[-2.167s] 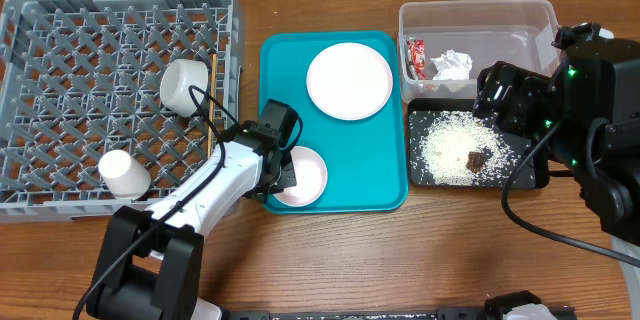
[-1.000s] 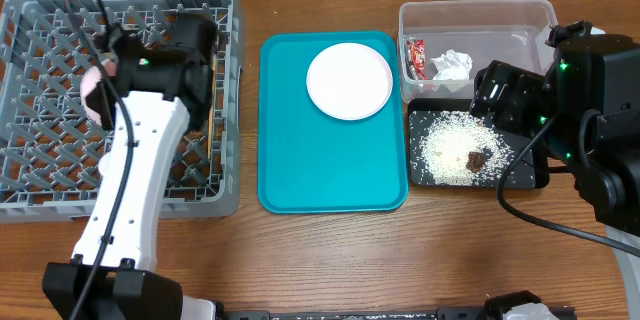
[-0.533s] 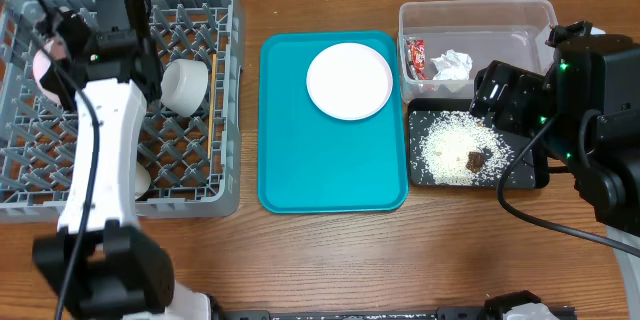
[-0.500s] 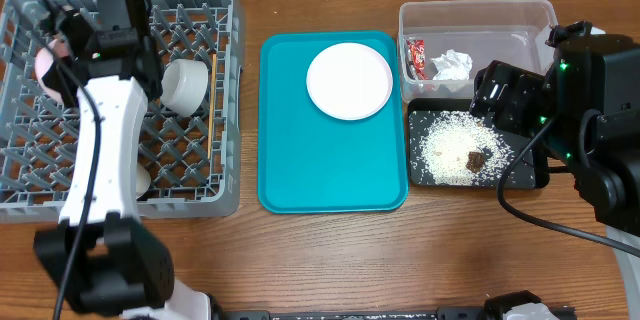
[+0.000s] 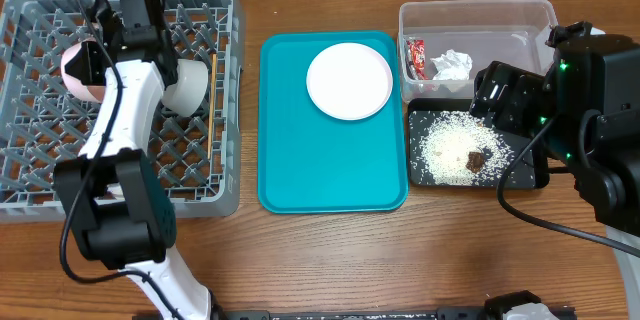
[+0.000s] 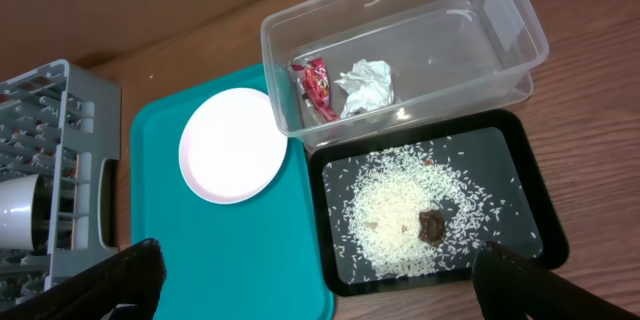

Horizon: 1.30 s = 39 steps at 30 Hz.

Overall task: Sort waste into correct bins and load items into the dishwasher
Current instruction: 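Place the pink bowl tilted in the dish rack with the left gripper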

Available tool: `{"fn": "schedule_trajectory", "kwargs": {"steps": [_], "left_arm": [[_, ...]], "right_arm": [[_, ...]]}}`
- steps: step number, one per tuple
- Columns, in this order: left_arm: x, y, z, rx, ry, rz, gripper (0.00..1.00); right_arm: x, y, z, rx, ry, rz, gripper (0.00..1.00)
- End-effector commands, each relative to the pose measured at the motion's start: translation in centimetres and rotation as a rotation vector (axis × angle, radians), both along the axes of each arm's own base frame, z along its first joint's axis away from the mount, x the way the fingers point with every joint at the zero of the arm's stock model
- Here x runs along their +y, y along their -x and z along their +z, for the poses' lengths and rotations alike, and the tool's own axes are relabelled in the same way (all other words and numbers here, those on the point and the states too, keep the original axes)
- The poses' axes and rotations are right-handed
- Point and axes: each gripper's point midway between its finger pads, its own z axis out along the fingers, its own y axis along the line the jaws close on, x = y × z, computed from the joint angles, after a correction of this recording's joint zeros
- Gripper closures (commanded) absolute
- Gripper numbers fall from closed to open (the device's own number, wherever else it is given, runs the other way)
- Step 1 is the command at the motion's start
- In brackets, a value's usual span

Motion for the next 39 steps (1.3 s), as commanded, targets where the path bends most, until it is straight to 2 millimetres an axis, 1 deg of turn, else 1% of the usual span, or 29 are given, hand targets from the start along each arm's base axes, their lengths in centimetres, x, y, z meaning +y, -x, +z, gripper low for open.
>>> {"fn": "schedule_trajectory", "kwargs": {"steps": [1,5,8,11,17,21,29,32,39], "left_arm": [[1.3,0.5,-0.8,0.105,-0.043,0.032,0.96],[2.1,0.6,-1.6,0.129,-0.043,0.044,0.96],[2.5,0.6,-1.5,0.115,-0.046,0.052,0.96],[2.6,0.1,-1.1,0.096,-0.052,0.044,0.96],[1.0,-0.9,-1.2,0.083,-0.049,0.004,0.96],[0.9,-1.1,-1.6,0.09,-0.045,-0.001,0.96],[1.3,-0.8,-4.0,0.173,-0.065,0.027,0.96],[1.0,-0.9,-4.7,0.197,-0.064,0.02,0.96],[-0.6,-1.8,-4.1,0.197,-0.09,-0.008,0.96]], "right_arm": [[0.0,0.0,0.2,-0.009,-0.002,-0.001,0.0],[0.0,0.0,0.2,-0.005,-0.002,-0.001,0.0],[0.0,0.0,0.2,-0.005,-0.002,-0.001,0.0],[0.0,0.0,0.2,-0.006,-0.002,-0.001,0.0],[0.0,0.0,0.2,-0.005,-0.005,0.001,0.0],[0.0,0.1,0.1,-0.002,-0.004,0.002,0.0],[0.0,0.3,-0.1,0.01,-0.001,0.002,0.0],[0.0,0.3,-0.1,0.01,-0.001,0.002,0.0],[0.0,0.3,-0.1,0.008,-0.001,0.002,0.0]]}}
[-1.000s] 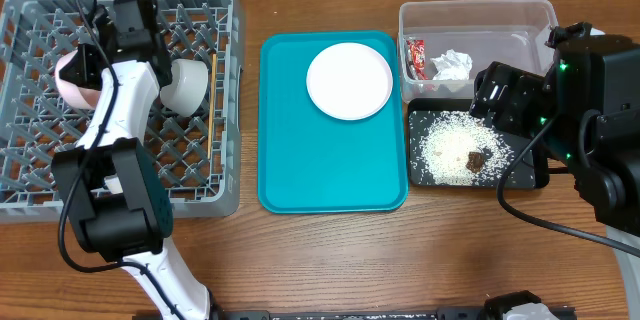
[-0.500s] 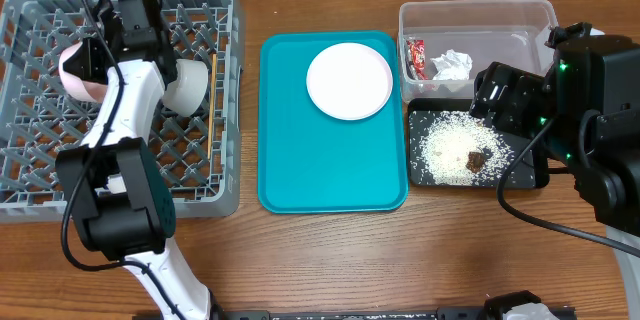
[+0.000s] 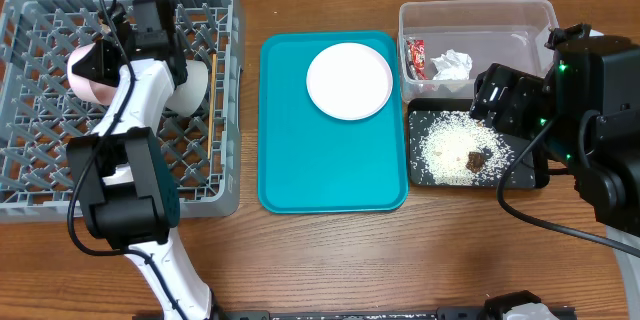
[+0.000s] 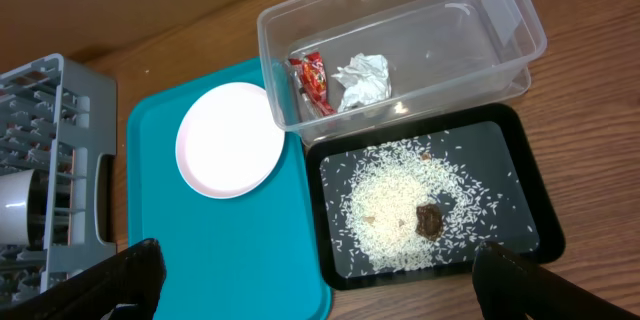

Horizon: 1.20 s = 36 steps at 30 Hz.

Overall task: Sort waste into correct bins and load items into the dishwasher
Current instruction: 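Place the pink bowl tilted in the dish rack with the left gripper, then grasp the edge of the white plate with the left gripper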

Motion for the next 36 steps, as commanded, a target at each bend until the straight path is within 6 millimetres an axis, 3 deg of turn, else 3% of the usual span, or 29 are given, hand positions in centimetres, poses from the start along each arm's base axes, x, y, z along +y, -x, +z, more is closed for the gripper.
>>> {"fn": "schedule_trajectory", "kwargs": {"steps": [1,4,8,16,21,28,32,36], "left_arm": [[-0.8,-0.5,-1.8,0.075,0.002,-0.022,0.96],[-1.4,-0.5,-1.4,0.077,-0.024,-0.017,0.95],[-2.3,-0.7,-1.1,0.051,-0.036,-0.025,0.6],[-5.5,-1.5,2.1,-0.065,-0.031,-0.09,0.42],[-7.8,-1.4,5.0,-0.144,-0.015,-0.143,0.17],[-11.9,-0.3,10.5,-0.263,0.002,-0.238,0.07],[-16.0,0.6,13.8,-0.349,0.066,-0.365,0.04],[-20.0,1.9,15.2,-0.422,0.214,-0.509,0.03]], "right_arm": [[0.0,0.0,0.2,-0.005,-0.004,0.002,0.0],[0.0,0.1,0.1,-0.004,-0.003,0.002,0.0],[0.0,0.0,0.2,-0.005,-0.004,0.002,0.0],[0.0,0.0,0.2,-0.004,-0.004,0.002,0.0],[0.0,0.1,0.2,-0.004,-0.003,0.002,0.0],[0.0,0.0,0.2,-0.004,-0.004,0.002,0.0],[0.0,0.0,0.2,-0.004,-0.004,0.002,0.0],[0.4,-0.2,-0.1,0.006,-0.016,0.014,0.0]]}}
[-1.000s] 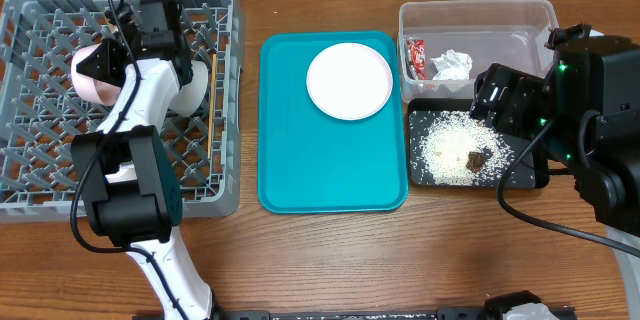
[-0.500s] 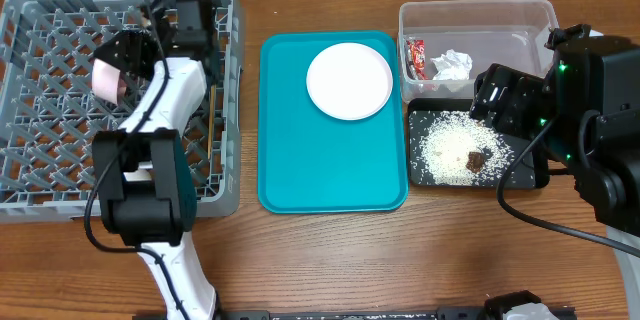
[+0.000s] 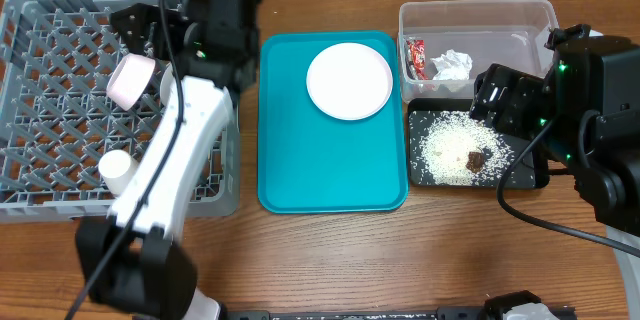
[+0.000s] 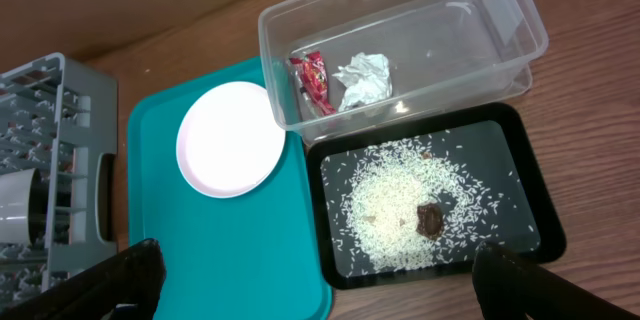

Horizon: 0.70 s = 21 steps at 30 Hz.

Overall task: Sort waste into correct bins and load items into the dishwasher
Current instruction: 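Grasp the edge of the white plate with the left gripper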

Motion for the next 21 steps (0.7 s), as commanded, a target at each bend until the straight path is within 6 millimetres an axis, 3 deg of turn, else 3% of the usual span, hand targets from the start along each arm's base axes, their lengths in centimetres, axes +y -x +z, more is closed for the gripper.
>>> {"fn": "schedule_trajectory", "kwargs": {"steps": [1,3,6,9,10,14,16,19,21], "left_arm": [[-3.3,1.2,1.2,-0.099,0.192,-0.15,0.04],[-4.5,2.1,0.1,-0.081,0.322,-0.208,0.05],[-7.3,3.9,-3.3,0.005,0.617,-0.288,0.04],[-11.1,5.8,-5.9,0.142,0.87,-0.378,0.05],[-12.8,6.2,-6.5,0.19,0.948,-0.425,0.0],[-19.5,8.2,-6.9,0.338,1.264,-0.625,0.0],[-21.9,8.6,-6.8,0.385,1.377,-0.696,0.03],[-22.2,7.9,-8.9,0.381,1.427,-0.555,0.18],[-21.6,7.2,-11.3,0.361,1.416,-0.395,0.18]], "right_arm": [[0.7,-0.3,-0.2,0.011,-0.028,0.026,0.0],[1.7,-0.8,-0.7,0.033,-0.058,0.057,0.01],[2.6,-1.8,-1.9,0.077,-0.08,0.083,0.07],[3.1,-2.9,-3.5,0.13,-0.079,0.088,0.09],[3.2,-3.2,-4.1,0.151,-0.076,0.088,0.09],[3.3,-3.7,-5.2,0.186,-0.07,0.086,0.09],[3.3,-3.8,-5.2,0.186,-0.07,0.086,0.1],[3.3,-3.5,-5.0,0.183,-0.07,0.086,0.12],[3.2,-3.1,-5.0,0.189,-0.069,0.086,0.12]]}}
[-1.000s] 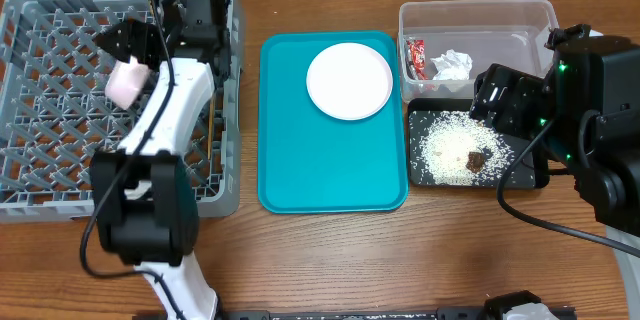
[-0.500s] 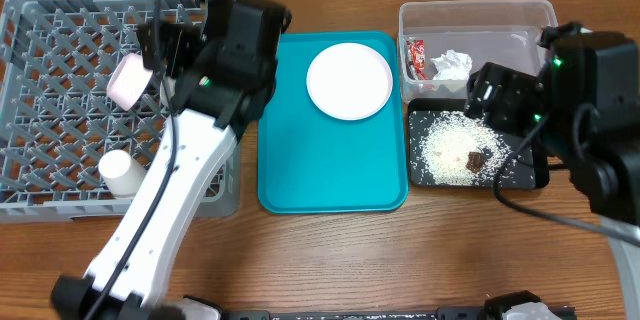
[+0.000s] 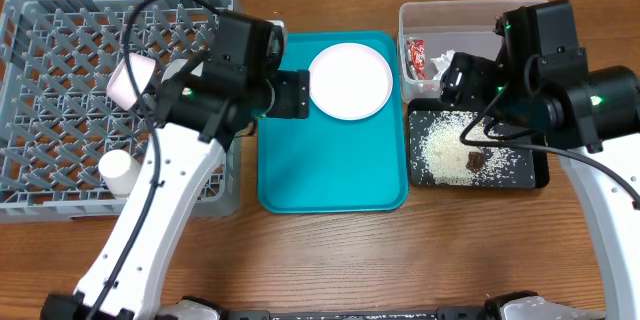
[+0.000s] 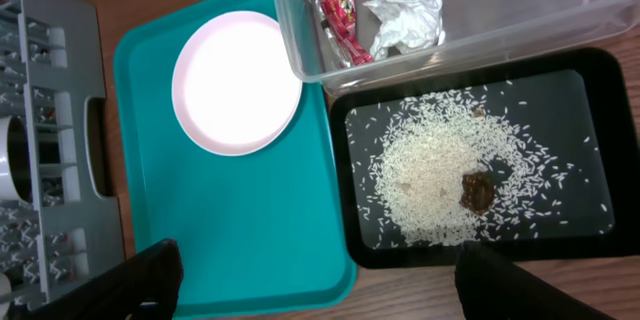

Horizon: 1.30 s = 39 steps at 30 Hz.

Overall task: Sort waste into correct bins and load items into the dishwasher
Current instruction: 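Grasp the edge of the white plate with the left gripper, then stand the white plate upright in the dish rack with the left gripper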

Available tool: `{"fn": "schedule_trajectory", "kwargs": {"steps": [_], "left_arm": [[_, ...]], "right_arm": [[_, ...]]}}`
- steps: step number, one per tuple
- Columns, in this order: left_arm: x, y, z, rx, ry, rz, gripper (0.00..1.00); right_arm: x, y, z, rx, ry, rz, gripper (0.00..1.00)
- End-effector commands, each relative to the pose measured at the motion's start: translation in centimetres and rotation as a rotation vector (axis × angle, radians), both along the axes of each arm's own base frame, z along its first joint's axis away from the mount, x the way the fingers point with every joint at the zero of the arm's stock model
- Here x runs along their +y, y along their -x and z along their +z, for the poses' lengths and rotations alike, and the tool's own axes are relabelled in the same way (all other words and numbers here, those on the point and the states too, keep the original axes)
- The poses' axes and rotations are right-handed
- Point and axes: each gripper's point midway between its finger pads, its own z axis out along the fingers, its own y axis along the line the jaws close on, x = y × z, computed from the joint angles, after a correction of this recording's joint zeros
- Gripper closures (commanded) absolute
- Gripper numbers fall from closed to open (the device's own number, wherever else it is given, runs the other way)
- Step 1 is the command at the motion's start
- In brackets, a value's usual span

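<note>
A white plate point(image 3: 349, 80) point(image 4: 237, 82) lies at the far end of the teal tray point(image 3: 330, 175) point(image 4: 230, 230). My left gripper point(image 3: 293, 95) hangs over the tray's left edge, just left of the plate; its jaws are too dark to read. A pink cup point(image 3: 128, 78) lies in the grey dish rack point(image 3: 60, 20) point(image 4: 45, 110), with a white cup point(image 3: 114, 166) nearer the front. My right gripper point(image 4: 318, 285) is open and empty, high over the tray's near right corner and the black tray point(image 3: 525, 177) point(image 4: 620, 140).
The clear bin point(image 3: 478, 10) point(image 4: 520, 30) holds a red wrapper point(image 3: 416, 57) point(image 4: 340, 5) and crumpled tissue point(image 3: 456, 62) point(image 4: 408, 12). The black tray carries scattered rice point(image 4: 440, 175) and a brown scrap point(image 4: 477, 191). Another white cup point(image 4: 10, 150) sits in the rack's right side.
My left arm has left the rack's far right corner and now reaches over the tray beside the plate. My right arm has moved left, over the bin and black tray. The pink cup stays put.
At first my left gripper was deep in the rack at the pink cup on its far left side, and stayed there. Later the cup lay further right in the rack and the arm stood at the rack's right corner. Now it is by the plate; the right gripper stayed open throughout.
</note>
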Motion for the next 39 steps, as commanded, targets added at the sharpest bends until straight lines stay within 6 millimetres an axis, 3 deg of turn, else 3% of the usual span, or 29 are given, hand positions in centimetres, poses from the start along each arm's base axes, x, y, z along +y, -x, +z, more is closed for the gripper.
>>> {"fn": "schedule_trajectory", "kwargs": {"steps": [1,10,14,22,25,26,28,29,34,36,39], "left_arm": [[-1.7,-0.3,-4.3,0.18,0.07,0.14,0.18],[-4.4,-3.2,-14.9,0.404,0.104,0.251,0.39],[-4.4,-4.1,-18.4,0.447,0.093,0.321,0.39],[-5.1,-5.6,-22.2,0.469,0.124,0.407,0.44],[-4.8,-5.6,-23.2,0.486,0.122,0.46,0.53],[-4.6,-5.6,-23.8,0.489,0.107,0.469,0.61],[-4.3,-5.2,-24.4,0.506,0.089,0.474,0.87],[-4.3,-5.0,-24.4,0.516,0.087,0.472,0.96],[-4.1,-4.7,-23.1,0.5,0.059,0.416,0.96],[-3.8,-5.0,-21.6,0.472,0.043,0.394,0.96],[-2.7,-5.5,-17.8,0.389,-0.002,0.376,0.96]], "right_arm": [[-0.1,0.9,0.9,-0.015,-0.012,0.004,0.11],[-0.5,2.8,0.6,0.032,0.0,0.004,0.11],[-0.6,3.0,0.5,0.04,0.002,0.004,0.11],[-0.6,2.9,0.5,0.04,0.001,0.004,0.11],[-0.6,3.0,0.5,0.04,0.001,0.004,0.11],[-0.6,3.0,0.5,0.042,0.002,0.004,0.11],[-0.6,3.1,0.4,0.048,0.003,0.004,0.11],[-0.6,3.3,0.4,0.054,0.005,0.004,0.11],[-0.7,3.5,0.2,0.064,0.008,0.004,0.11],[-0.7,3.5,0.2,0.063,0.007,0.004,0.11],[-0.7,3.4,0.3,0.059,0.007,0.004,0.11]]}}
